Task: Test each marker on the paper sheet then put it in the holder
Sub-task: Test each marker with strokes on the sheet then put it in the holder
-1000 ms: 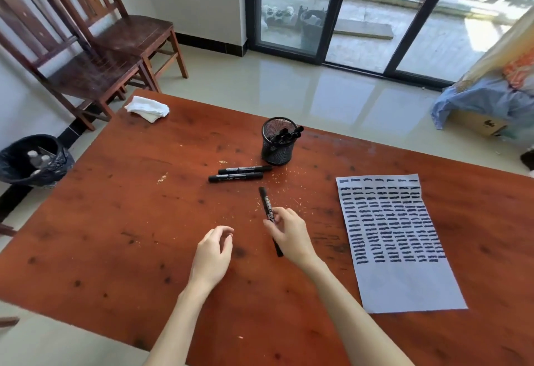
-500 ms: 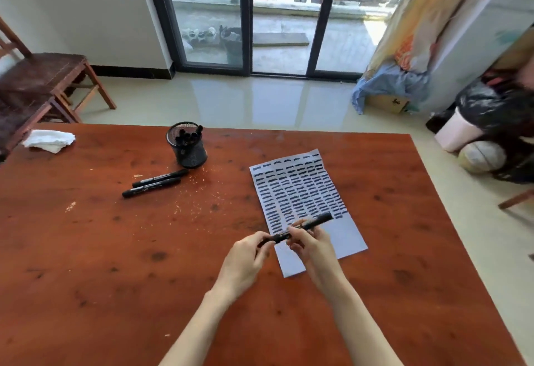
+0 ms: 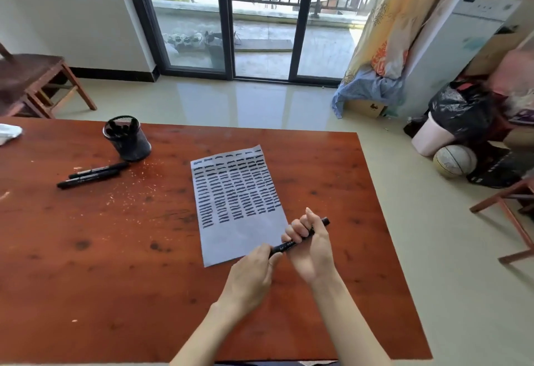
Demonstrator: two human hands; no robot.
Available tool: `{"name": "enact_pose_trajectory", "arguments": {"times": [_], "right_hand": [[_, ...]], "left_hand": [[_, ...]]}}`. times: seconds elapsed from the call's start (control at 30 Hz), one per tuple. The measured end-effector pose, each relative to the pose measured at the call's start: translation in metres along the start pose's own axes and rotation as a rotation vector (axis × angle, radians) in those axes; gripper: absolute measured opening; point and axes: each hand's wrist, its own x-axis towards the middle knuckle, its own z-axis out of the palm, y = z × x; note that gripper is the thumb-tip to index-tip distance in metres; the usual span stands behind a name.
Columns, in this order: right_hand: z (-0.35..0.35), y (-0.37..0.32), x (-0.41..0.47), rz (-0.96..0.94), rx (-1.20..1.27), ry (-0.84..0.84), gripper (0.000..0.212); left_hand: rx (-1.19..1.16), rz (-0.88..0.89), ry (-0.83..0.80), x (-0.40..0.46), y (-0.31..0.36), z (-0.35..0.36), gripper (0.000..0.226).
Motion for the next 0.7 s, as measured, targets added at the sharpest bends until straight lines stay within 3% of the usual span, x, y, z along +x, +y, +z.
{"name": "enact_pose_trajectory", "arguments": {"times": [0.2,0.4,0.7], "right_hand": [[-0.008,-0.035,0.004,0.094,-0.160,-0.031,0.050],[-0.012,-0.060,0.027,0.266,-0.108,-0.034,0.054],[-0.018,-0.055,0.065,0.448,-0.159,0.055,0.056]], "left_hand": [[0.109,-0.087,0.029,-0.006,0.045,0.022,0.028],[0.241,-0.181,0.035,0.010,0.077,0.023,0.038],[-0.128,-0.356,-0.075,0.035,0.072,0.028,0.039]]}}
